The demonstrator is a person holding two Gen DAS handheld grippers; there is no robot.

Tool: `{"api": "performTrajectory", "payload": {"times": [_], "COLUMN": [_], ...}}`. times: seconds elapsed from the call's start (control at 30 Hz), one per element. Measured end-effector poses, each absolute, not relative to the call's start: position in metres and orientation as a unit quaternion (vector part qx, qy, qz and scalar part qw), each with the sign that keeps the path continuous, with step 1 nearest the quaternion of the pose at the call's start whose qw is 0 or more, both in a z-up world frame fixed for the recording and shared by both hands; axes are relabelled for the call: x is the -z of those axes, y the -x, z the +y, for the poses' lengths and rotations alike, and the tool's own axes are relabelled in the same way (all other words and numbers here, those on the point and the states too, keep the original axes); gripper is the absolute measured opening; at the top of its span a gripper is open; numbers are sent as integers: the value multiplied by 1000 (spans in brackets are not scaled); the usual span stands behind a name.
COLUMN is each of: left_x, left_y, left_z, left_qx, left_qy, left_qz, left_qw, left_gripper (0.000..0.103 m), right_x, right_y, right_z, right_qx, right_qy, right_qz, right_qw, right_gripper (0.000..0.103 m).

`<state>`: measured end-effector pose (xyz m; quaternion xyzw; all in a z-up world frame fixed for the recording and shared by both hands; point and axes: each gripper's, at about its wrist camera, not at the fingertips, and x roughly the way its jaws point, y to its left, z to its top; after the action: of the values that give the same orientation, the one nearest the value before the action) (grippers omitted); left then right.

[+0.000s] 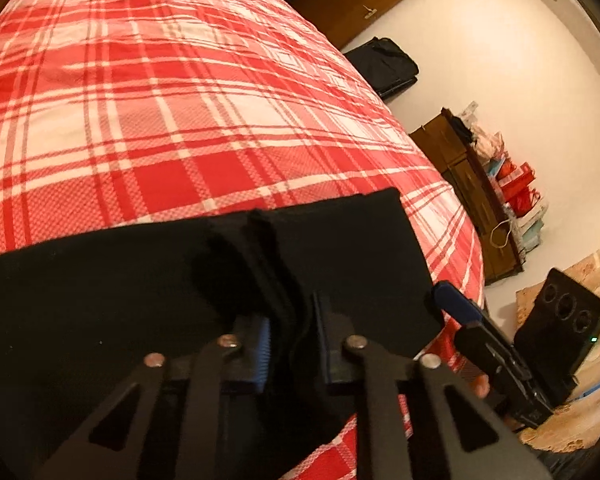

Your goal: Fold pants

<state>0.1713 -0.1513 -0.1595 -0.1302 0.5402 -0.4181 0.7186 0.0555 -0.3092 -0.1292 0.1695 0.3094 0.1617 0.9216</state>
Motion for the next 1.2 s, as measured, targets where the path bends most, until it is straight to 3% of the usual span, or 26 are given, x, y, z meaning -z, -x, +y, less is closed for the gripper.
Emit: {"api": "performTrajectory", "payload": {"times": [0.43, 0.67, 1.2], "left_x": [124, 110, 114], "left_y": [-161, -156, -157], "left_z": [-115, -87, -24], "left_qx": [419, 389, 346], "left_qy": [128, 95, 119], "left_qz": [524, 498, 495], "left_qw": [730, 769, 789], "left_gripper": [10, 10, 10], "right_x": [126, 125, 107], "right_y": [-49, -46, -48], "right_z": [-336, -327, -295], "right_qx": [-132, -140, -151], "right_qy": [-219, -201, -129], "right_qz": [265, 266, 278], "right_qw": [930, 932, 940], "right_gripper": [58, 58, 58]}}
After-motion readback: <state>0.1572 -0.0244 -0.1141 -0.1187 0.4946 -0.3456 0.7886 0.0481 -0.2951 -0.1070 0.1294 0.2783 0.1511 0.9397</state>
